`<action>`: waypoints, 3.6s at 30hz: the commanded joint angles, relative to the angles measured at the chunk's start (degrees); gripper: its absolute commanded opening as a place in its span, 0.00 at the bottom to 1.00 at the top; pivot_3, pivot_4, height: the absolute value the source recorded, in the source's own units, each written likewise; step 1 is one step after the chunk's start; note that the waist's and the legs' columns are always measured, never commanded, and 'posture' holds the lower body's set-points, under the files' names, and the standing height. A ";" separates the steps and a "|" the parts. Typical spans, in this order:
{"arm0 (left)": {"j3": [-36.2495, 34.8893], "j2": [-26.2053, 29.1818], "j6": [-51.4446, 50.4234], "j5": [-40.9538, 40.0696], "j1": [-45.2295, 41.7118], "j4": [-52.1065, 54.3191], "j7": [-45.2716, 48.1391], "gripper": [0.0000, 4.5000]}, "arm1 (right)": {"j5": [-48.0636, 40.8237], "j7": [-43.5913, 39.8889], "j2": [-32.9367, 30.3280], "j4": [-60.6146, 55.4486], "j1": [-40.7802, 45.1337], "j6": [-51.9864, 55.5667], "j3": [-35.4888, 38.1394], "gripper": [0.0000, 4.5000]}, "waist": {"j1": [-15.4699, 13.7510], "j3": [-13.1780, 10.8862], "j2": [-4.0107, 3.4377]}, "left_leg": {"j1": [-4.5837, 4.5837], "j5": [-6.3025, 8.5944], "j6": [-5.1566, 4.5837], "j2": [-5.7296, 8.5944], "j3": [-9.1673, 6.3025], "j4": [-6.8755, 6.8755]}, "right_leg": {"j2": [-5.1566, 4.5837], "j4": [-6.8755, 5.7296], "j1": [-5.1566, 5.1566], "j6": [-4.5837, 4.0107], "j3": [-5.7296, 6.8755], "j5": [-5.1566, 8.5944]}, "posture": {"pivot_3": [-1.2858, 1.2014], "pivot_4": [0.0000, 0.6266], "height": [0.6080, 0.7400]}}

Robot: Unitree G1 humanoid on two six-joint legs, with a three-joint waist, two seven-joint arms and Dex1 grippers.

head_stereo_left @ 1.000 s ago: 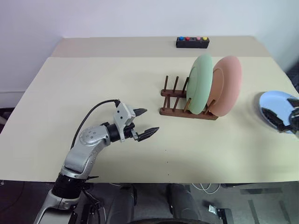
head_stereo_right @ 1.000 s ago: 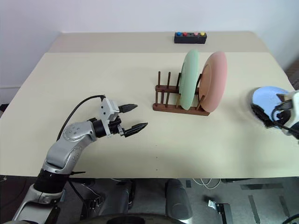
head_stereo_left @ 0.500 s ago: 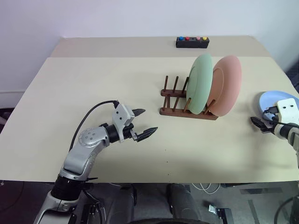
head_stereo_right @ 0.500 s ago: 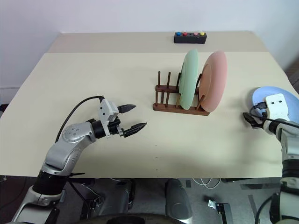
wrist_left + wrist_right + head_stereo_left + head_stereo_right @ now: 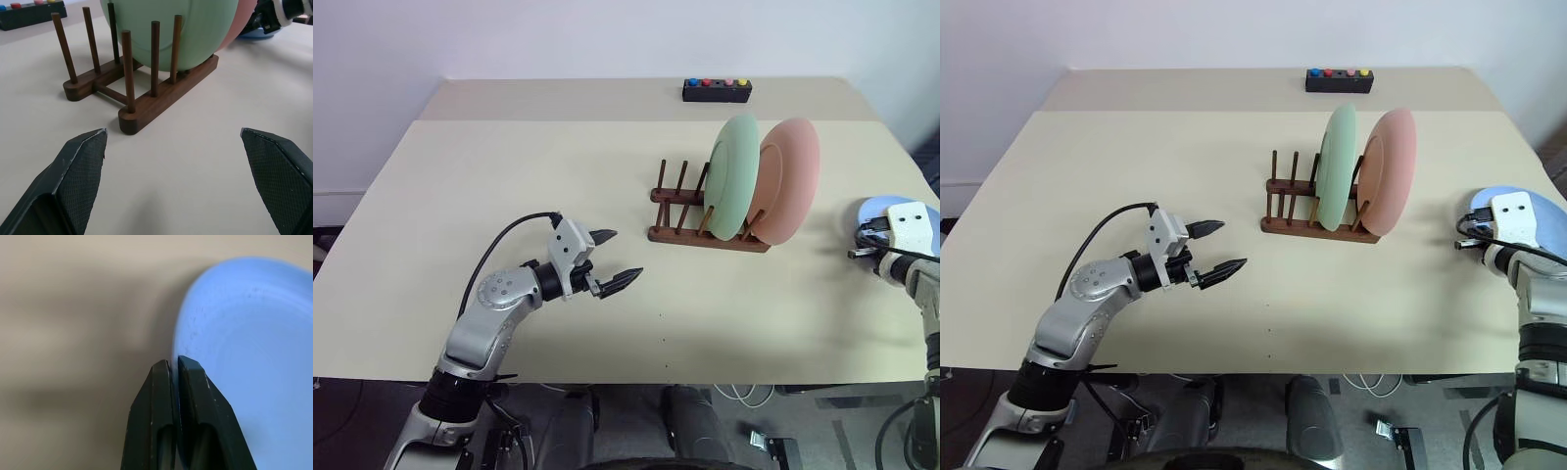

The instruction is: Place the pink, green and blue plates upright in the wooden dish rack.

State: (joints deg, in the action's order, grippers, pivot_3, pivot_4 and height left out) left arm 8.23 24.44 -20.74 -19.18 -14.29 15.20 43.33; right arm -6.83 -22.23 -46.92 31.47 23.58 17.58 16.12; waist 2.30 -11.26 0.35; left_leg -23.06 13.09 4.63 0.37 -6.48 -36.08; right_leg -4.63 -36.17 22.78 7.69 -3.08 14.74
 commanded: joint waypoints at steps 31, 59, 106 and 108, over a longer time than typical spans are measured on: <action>-0.76 0.54 0.03 -0.09 0.35 4.51 -2.53 1.00 | -47.30 5.03 32.87 -61.63 12.61 8.93 -14.38 0.01 | -0.09 -0.09 -0.33 | -0.21 0.00 0.00 -0.02 -0.14 0.05 | 0.01 -0.20 0.33 0.03 0.06 -0.02 | 0.52 0.24 0.96; -1.62 1.46 0.13 -0.05 0.47 4.36 -3.30 1.00 | -56.97 23.10 41.74 -56.67 4.70 15.23 -8.40 0.08 | 0.20 -0.08 -0.34 | -0.23 0.00 0.00 -0.03 -0.13 0.14 | 0.03 -0.24 0.44 0.02 0.05 -0.01 | 0.52 0.24 0.96; -8.59 1.95 9.40 3.49 -2.16 -7.25 -6.61 1.00 | -19.18 -4.97 3.30 -36.01 1.26 -5.79 13.81 0.85 | -1.25 -0.11 -0.30 | -0.29 0.00 -0.01 -0.02 -0.07 0.11 | 0.02 -0.08 0.40 0.01 0.05 0.00 | 0.52 0.24 0.96; -9.46 2.51 10.56 3.88 -2.01 -9.21 -6.24 1.00 | -17.85 -6.67 3.36 -32.12 -4.18 -7.91 15.44 0.85 | -1.54 -0.07 -0.24 | -0.28 0.00 -0.01 -0.02 -0.07 0.11 | 0.02 -0.08 0.39 0.02 0.06 0.00 | 0.52 0.24 0.96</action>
State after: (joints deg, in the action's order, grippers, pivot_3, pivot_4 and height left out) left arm 0.65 26.12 -12.01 -15.67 -16.06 6.33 37.05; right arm -25.88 -27.67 -43.57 -2.96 21.64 11.92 29.33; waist 0.77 -11.33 0.10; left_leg -23.34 13.09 4.63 0.35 -6.56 -35.97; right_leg -4.61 -36.23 23.14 7.71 -3.02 14.74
